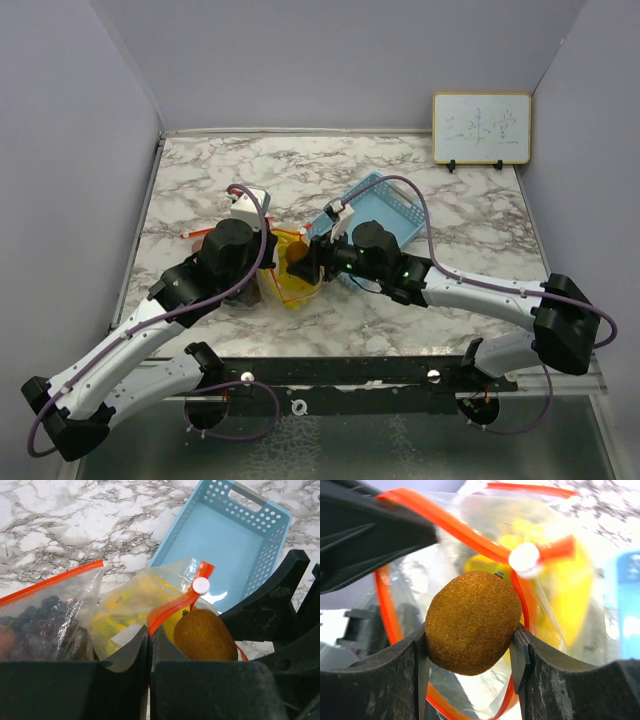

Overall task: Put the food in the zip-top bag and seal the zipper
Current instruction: Place the fake fruit in the zipper food storage bag.

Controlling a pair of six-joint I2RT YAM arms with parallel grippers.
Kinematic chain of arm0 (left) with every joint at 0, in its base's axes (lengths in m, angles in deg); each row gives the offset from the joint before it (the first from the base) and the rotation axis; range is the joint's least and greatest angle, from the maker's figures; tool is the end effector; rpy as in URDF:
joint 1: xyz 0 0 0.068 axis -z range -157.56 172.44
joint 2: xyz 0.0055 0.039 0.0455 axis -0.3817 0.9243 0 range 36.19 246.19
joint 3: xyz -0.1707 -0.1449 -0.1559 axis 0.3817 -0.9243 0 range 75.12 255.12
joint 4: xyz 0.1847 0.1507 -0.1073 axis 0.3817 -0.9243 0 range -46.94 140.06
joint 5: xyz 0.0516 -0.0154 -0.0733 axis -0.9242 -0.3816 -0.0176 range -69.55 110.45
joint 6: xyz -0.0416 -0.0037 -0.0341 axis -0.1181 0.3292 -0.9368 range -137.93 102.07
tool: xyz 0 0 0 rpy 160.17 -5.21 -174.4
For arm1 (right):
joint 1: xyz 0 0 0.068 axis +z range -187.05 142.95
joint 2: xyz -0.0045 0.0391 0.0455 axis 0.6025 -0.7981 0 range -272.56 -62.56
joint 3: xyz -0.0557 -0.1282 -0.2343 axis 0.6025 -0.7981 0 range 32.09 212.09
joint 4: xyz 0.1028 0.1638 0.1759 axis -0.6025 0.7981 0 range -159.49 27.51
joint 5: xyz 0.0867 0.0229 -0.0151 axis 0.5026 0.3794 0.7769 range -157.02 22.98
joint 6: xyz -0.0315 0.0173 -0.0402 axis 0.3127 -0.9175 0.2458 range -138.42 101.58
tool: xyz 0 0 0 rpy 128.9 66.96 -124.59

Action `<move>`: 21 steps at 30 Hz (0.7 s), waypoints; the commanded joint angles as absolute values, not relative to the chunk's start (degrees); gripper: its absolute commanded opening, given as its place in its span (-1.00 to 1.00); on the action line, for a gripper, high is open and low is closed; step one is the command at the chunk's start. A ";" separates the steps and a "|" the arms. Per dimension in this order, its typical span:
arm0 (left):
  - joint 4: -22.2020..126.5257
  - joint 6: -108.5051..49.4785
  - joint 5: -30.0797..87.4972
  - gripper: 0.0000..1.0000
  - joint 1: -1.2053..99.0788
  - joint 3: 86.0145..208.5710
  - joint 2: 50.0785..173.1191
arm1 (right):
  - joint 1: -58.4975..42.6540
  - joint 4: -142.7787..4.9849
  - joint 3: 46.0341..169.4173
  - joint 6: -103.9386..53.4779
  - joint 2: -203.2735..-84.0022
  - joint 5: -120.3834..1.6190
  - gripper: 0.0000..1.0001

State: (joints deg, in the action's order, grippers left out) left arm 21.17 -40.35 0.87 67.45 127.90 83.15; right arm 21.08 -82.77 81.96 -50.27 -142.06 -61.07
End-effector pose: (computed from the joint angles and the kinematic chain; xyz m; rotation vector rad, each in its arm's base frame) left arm 0.1332 -0.1163 0.3488 0.1649 1.9678 -0.4382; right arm 0.1655 0.2732 0.2733 -0.5378 1.9571 1.1480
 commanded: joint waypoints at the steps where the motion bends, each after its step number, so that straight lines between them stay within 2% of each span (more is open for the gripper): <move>1: 23.45 -41.72 -0.48 -1.00 67.53 126.60 82.14 | 21.68 -70.24 85.91 -51.55 -141.19 -74.02 -0.07; 2: 23.78 -41.81 -0.26 -1.00 67.54 126.25 82.22 | 21.79 -69.26 86.43 -51.00 -141.05 -74.23 0.01; 5: 24.82 -42.19 0.30 -1.00 67.59 125.31 82.43 | 22.21 -67.51 88.07 -49.23 -140.79 -72.82 0.55; 6: 25.00 -42.14 0.25 -1.00 67.60 125.07 82.55 | 22.52 -67.25 88.58 -48.47 -140.58 -72.42 0.65; 12: 25.64 -42.05 -0.05 -1.00 67.55 124.67 82.72 | 23.99 -63.60 91.57 -46.37 -140.88 -71.34 0.68; 13: 25.70 -42.01 0.09 -1.00 67.56 124.75 82.75 | 24.28 -62.52 92.15 -46.37 -140.84 -71.99 0.74; 17: 25.22 -42.02 0.25 -1.00 67.56 124.92 82.24 | 24.56 -60.84 91.36 -48.29 -137.36 -80.93 0.89; 21: 25.23 -42.21 0.18 -1.00 67.56 124.17 81.45 | 24.51 -58.11 93.45 -53.33 -135.68 -89.78 0.83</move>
